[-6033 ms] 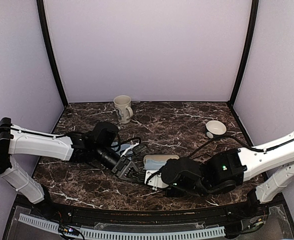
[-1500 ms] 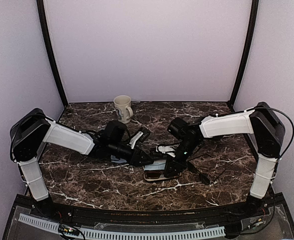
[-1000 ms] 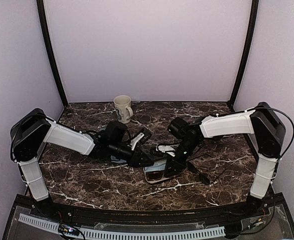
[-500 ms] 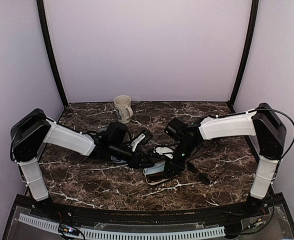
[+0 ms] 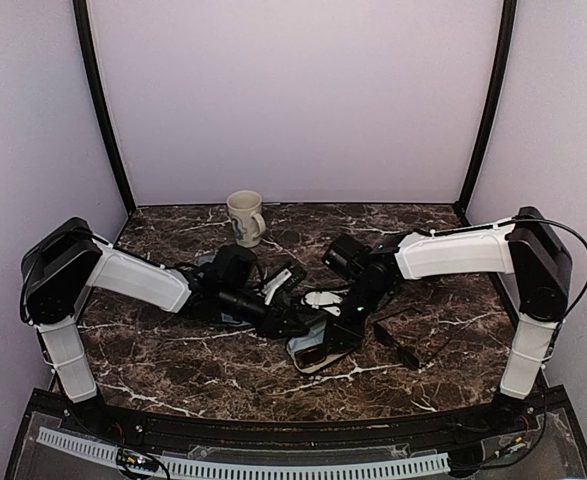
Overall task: Organize the sunglasses
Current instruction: Place the sunglasses in the sunglasses case.
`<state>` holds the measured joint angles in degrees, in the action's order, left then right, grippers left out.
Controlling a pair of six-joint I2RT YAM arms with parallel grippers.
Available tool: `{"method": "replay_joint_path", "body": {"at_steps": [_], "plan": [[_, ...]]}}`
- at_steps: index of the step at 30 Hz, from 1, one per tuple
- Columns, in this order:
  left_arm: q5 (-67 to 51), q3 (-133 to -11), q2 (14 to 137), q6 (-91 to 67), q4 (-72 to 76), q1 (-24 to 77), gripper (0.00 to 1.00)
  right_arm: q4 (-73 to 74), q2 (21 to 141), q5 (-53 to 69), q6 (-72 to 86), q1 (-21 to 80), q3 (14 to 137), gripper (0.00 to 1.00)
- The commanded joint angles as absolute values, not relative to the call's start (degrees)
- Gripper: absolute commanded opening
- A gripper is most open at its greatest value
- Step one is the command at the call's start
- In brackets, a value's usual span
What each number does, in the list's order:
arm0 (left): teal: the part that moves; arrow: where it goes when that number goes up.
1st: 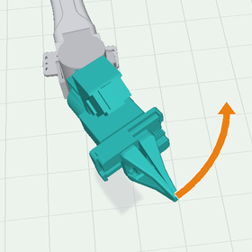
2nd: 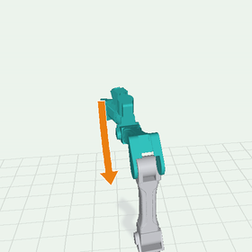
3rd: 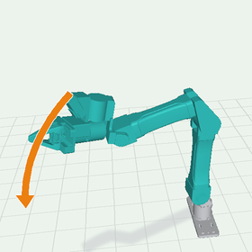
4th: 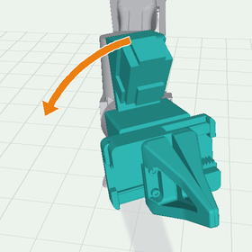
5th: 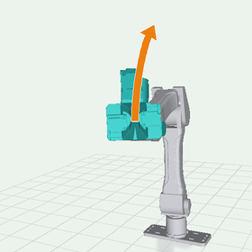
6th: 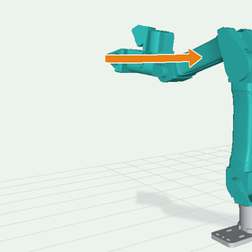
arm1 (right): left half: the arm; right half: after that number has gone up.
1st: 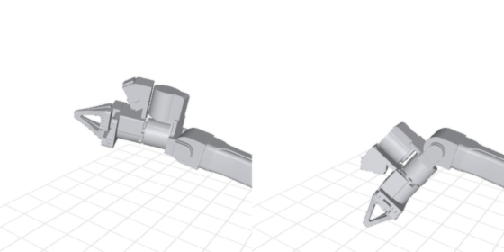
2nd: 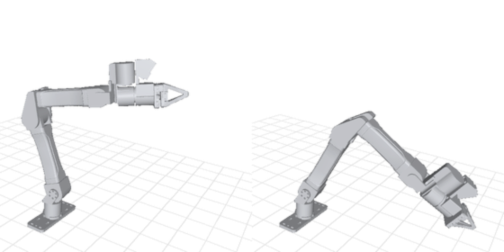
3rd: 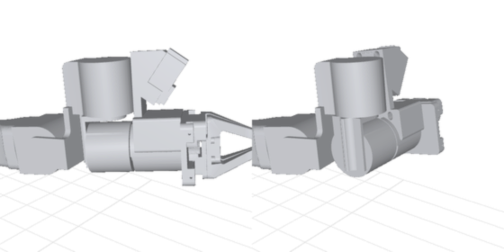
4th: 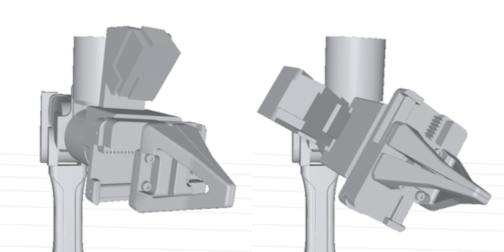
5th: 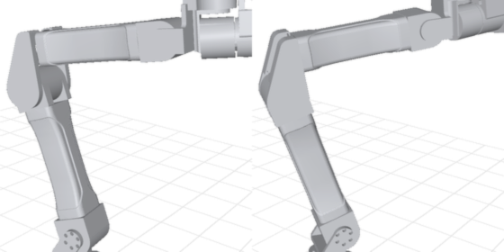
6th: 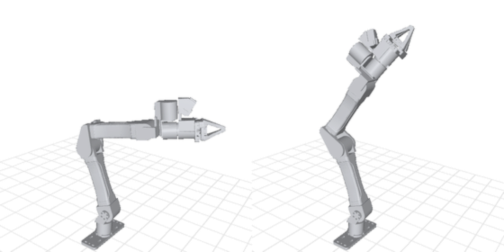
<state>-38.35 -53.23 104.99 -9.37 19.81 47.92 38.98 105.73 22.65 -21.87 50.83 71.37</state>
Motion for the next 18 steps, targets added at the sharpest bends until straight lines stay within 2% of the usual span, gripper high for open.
{"method": "replay_joint_path", "body": {"at_steps": [1,18], "plan": [[-38.86,-53.84,104.59,-8.53,20.21,48.6,0.29,38.47,104.42,21.25,-21.08,51.75,72.86,0.47],[-37.62,-54.32,104.77,-7.8,19.38,48.96,0.29,37.85,101.89,18.62,-18.48,53.73,73.65,0.48]]}}
